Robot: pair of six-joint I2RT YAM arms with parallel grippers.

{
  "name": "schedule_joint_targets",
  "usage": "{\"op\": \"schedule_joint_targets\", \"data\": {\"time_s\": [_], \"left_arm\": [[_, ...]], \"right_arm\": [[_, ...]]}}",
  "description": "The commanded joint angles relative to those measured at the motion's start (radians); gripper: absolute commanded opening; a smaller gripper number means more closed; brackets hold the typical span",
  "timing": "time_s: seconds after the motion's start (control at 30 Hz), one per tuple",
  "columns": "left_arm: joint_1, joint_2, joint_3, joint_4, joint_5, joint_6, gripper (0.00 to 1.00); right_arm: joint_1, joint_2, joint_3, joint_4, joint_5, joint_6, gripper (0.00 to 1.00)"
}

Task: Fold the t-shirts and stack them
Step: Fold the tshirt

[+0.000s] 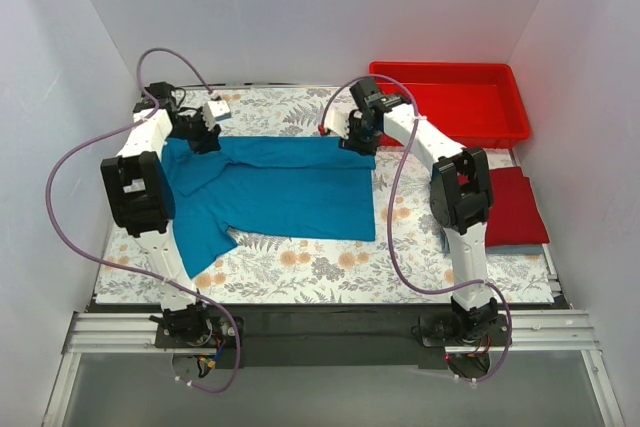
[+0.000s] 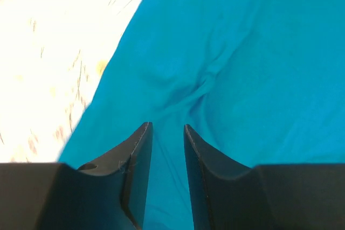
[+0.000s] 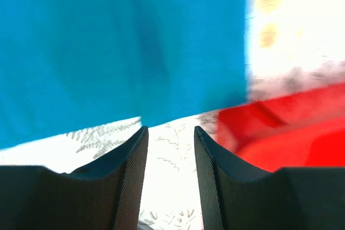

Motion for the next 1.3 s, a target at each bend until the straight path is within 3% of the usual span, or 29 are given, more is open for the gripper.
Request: {"op": "schedule_joint_targets", "data": {"time_s": [0.0,0.2,0.37,0.57,0.67,0.87,0.93,1.07,1.13,1.17,1.2,1.27], "left_arm": [[0.061,-0.061,0.0,0.097,0.059,-0.37,0.29],[0.084,0.033,-0.011,0.118,-0.154,-0.672,0.23],[0.145,0.057,-0.059,0.091,-0.174,-0.786,0.14],[0.161,0.026,-0.176,0.193,-0.265,-0.886,0.1],[0.161,0.079,-0.149,0.208,-0.291,-0.932,0.09],[0.161,0.261,0.081,0.133,-0.265,-0.949,0.1],[0.161,0.281,0.192,0.062,-0.19,-0.941,0.13],[0.159,0.2,0.224,-0.022,-0.066,-0.872,0.21],[0.161,0.105,0.206,-0.068,-0.038,-0.787,0.28],[0.162,0.044,0.183,-0.106,-0.036,-0.731,0.36],[0.162,0.043,0.175,-0.129,-0.036,-0.731,0.36],[0.179,-0.025,0.158,-0.181,-0.021,-0.645,0.4]], "right_arm": [[-0.001,0.037,0.143,-0.04,-0.06,0.237,0.43],[0.009,0.115,0.177,-0.038,-0.074,0.445,0.31],[0.013,0.137,0.125,-0.011,-0.075,0.504,0.28],[0.009,0.213,0.108,0.054,0.04,0.478,0.25],[-0.001,0.274,0.14,0.089,0.112,0.45,0.25],[-0.033,0.377,0.295,0.13,0.193,0.398,0.24],[-0.033,0.378,0.317,0.129,0.192,0.369,0.27],[-0.018,0.264,0.25,0.126,0.106,0.334,0.38],[0.005,0.148,0.149,0.124,0.036,0.314,0.47],[0.024,0.065,0.069,0.118,-0.001,0.297,0.59],[0.024,0.025,0.068,0.118,-0.018,0.297,0.67],[0.058,-0.088,-0.049,0.112,-0.04,0.279,0.73]]}}
